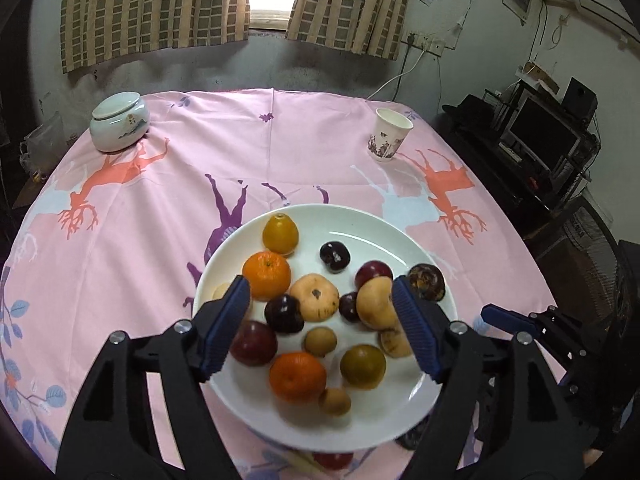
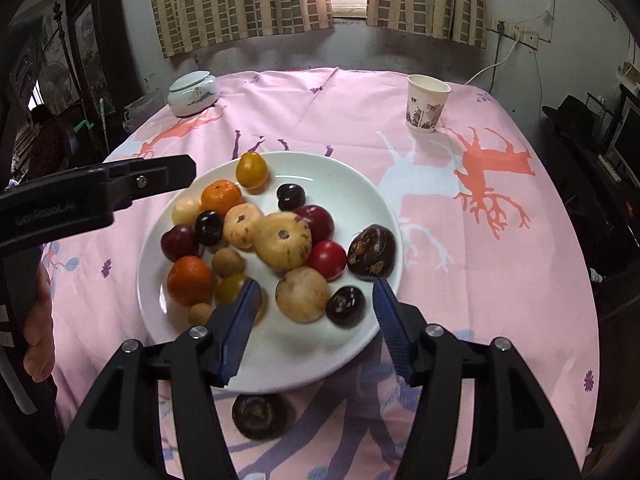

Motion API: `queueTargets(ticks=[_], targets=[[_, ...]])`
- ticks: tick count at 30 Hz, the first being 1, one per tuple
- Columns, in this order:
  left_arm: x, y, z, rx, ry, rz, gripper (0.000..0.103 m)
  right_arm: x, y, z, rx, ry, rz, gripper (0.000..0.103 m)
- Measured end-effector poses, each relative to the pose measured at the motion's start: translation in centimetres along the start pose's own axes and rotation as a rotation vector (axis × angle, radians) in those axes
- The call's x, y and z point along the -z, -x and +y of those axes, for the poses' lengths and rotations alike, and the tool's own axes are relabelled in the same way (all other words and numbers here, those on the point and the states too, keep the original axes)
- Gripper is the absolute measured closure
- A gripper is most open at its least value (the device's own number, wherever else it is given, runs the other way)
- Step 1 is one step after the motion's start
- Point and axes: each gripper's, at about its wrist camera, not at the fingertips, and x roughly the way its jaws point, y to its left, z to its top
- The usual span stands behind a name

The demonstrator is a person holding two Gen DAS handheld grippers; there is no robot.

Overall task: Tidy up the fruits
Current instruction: 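Carry the orange and dark purple fruit onto the plate and release both, then grasp the red tomato with the left tool while the right tool grasps a dark purple fruit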

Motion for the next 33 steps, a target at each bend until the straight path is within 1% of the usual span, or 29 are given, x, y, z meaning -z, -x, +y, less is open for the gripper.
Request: queueTargets(ticks=[2, 7, 11, 14, 17, 22, 26, 27, 31, 32, 33], targets=[[1.9, 1.7, 0.2, 0.005, 0.001, -0.002, 0.026, 1.6, 1.2, 0.5, -0.011, 0.006, 0.000, 0.042], [8.2, 5.0, 0.5, 0.015, 0.017, -0.010, 0.025, 5.6, 3.4, 1.4, -0.064, -0.020, 0.014, 0.042], [12.6, 5.8, 0.6, -0.004, 0.042, 0.011, 0.025, 7.5, 3.7, 1.8, -0.091, -0.060, 0.037, 0.041], [14.3, 5.7, 0.7, -0.003, 0.039, 0.050, 0.025, 8.1, 3.4, 2.2, -0.095, -0.073, 0.046, 0.041], [15.0, 5.8, 0.5, -0.017, 0.024, 0.063, 0.025, 8.5, 2.9, 2.7, -0.089, -0.062, 0.062, 0.041], [15.4, 6.1, 0.8, -0.007, 0.036, 0.060, 0.025, 8.9, 1.2, 3.5, -0.079, -0.026, 0.106, 0.041], [15.5, 6.1, 0.9, -0.008, 0.040, 0.066, 0.025, 8.7, -0.8, 4.0, -0.011, 0.010, 0.116, 0.041], [15.4, 6.1, 1.0, -0.009, 0.041, 0.068, 0.025, 8.7, -1.3, 3.9, -0.005, 0.010, 0.117, 0.041], [15.2, 5.9, 1.3, -0.012, 0.053, 0.073, 0.025, 8.5, -3.0, 3.7, -0.023, 0.001, 0.124, 0.043], [15.2, 5.8, 1.4, -0.012, 0.054, 0.075, 0.025, 8.5, -3.3, 3.9, -0.018, 0.016, 0.127, 0.059], [15.1, 5.6, 1.3, -0.013, 0.056, 0.077, 0.025, 8.6, -3.4, 4.2, 0.012, 0.046, 0.114, 0.062]])
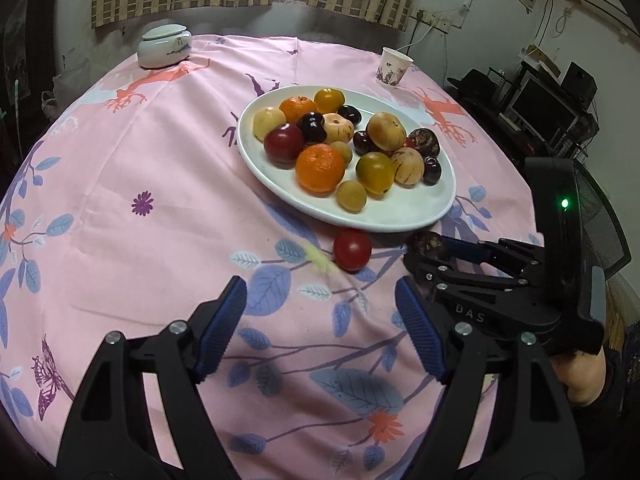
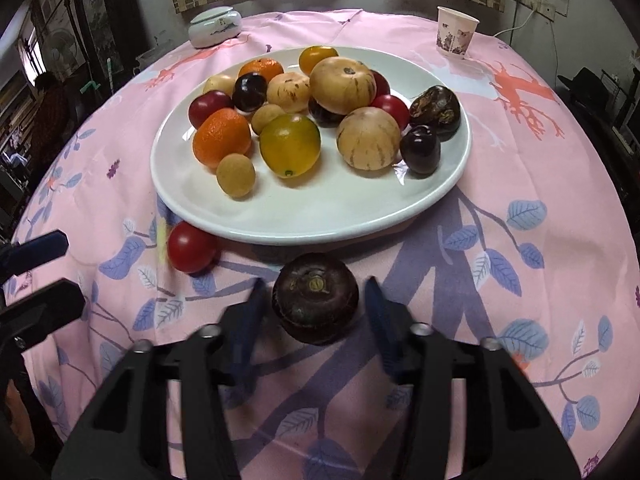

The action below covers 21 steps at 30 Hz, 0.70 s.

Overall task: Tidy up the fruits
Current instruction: 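Grasp the red tomato with the left tool while the right tool grasps a dark purple fruit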

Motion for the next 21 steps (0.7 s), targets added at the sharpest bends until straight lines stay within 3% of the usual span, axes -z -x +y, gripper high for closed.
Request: queueTargets(ticks=[18, 21], targets=[[-1.7, -7.4, -2.4, 0.019, -0.069, 0.100, 0.028, 2.7, 5.8, -3.3, -0.101, -0.137, -0.052, 0.062], [-1.9, -8.2, -2.7, 0.006, -0.086, 0.100, 0.035, 2.8, 6.0, -3.6, -0.111, -0.143, -0.056, 0.062]])
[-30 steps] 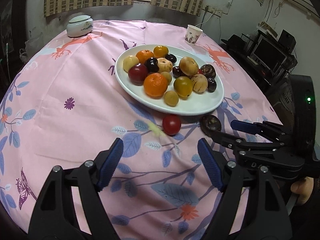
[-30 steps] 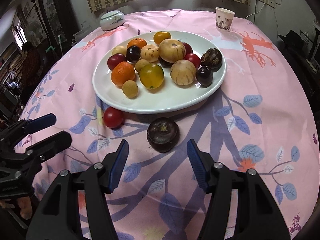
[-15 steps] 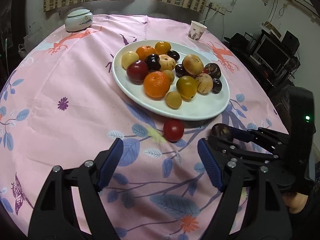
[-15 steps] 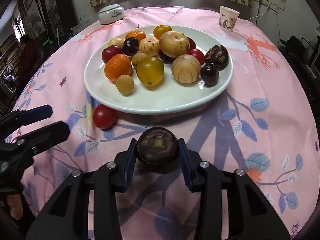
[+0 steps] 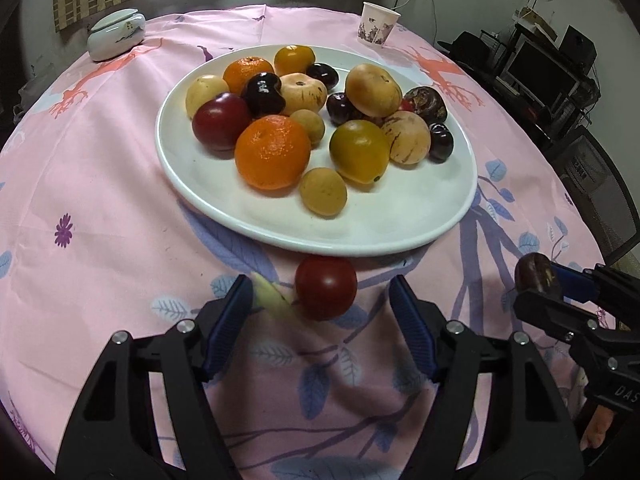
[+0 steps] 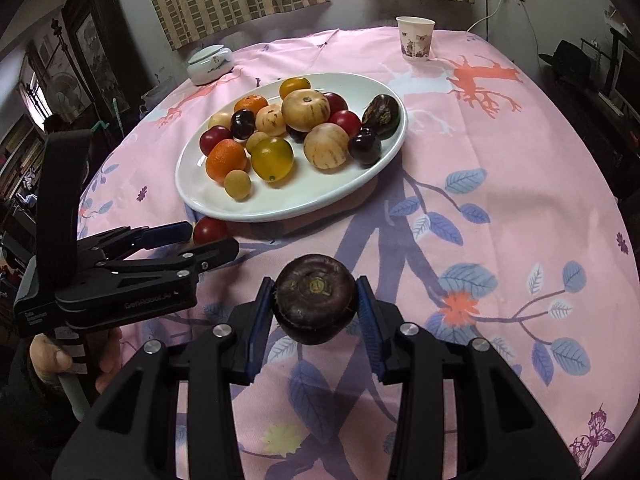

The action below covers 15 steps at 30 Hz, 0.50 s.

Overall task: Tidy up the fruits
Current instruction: 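Grasp the red tomato with the left tool while the right tool grasps a dark purple fruit, then carry the red tomato and dark purple fruit onto the plate and release both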

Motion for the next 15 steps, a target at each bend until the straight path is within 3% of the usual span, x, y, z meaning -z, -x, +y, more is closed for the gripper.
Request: queueTargets(ticks=[4, 7, 8, 9, 15], targets=[[-0.1, 0.0, 0.1, -0.036, -0.015, -0.023, 0.052, 0.1, 0.1, -0.2, -0.006, -0.010, -0.002, 0.062], [0.0, 0.1, 0.3, -0.027, -0.008, -0.031, 0.058, 0.3, 0.2, -0.2, -0.013, -0.016, -0.002, 0.062], [0.0, 0.3, 0.3, -0.006, -0.010, -0.031, 0.072, 0.4, 0.2, -0.2, -0.017, -0.018, -0.002, 0.062], [0.1, 0.2, 0.1, 0.024, -0.017, -0.020, 0.073, 0.4, 0.3, -0.2, -0.018, -0.019, -0.002, 0.062], [1.2, 0.6, -0.9, -0.018, -0.063, -0.026, 0.073, 0.5, 0.6, -0.3, -0.023, -0.026, -0.008, 0.062]])
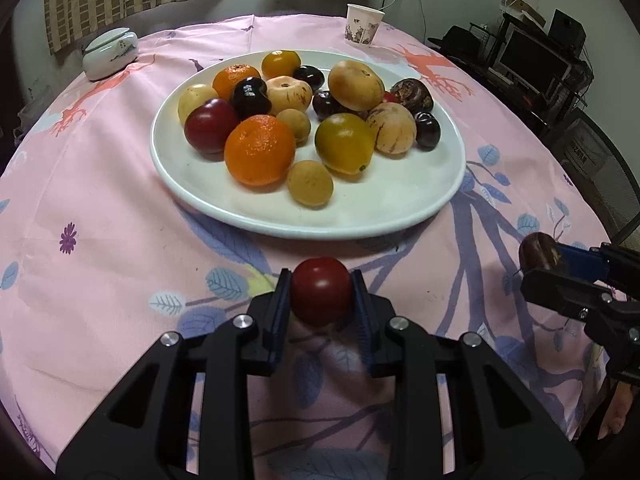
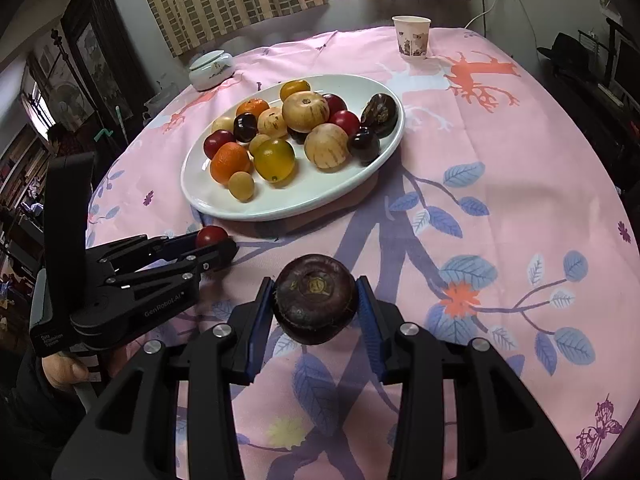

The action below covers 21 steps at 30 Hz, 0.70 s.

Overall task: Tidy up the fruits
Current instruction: 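Carry the red tomato and dark purple fruit onto the plate and release both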

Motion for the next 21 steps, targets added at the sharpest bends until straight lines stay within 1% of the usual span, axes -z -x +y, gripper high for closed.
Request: queueTargets(ticks=[3, 7, 12, 16, 21], targets=[[0.6, 0.4, -0.3, -0.008, -0.007, -0.002, 0.074, 0.0, 0.1, 0.2, -0.005, 0.000, -0.001, 0.062], [1.2, 1.3, 0.1, 0.020, 0.033, -0.002, 0.075, -0.1, 0.5, 0.6, -0.008, 0.007, -0.007, 0.062], [2.0, 2.6, 0.5, 0.036, 0.056, -0.012, 0.075, -0.4, 1.0, 1.6, -0.006, 0.028, -0.013, 0.062], [2.3, 3.3, 1.2, 0.040, 0.075, -0.011, 0.075, -0.5, 1.2, 2.8, -0.012, 0.049, -0.017, 0.062], [2.3, 4.9, 2.0, 0.037, 0.091, -0.035, 0.075, -0.5, 0.7, 3.9, -0.023, 0.068, -0.001, 0.062]])
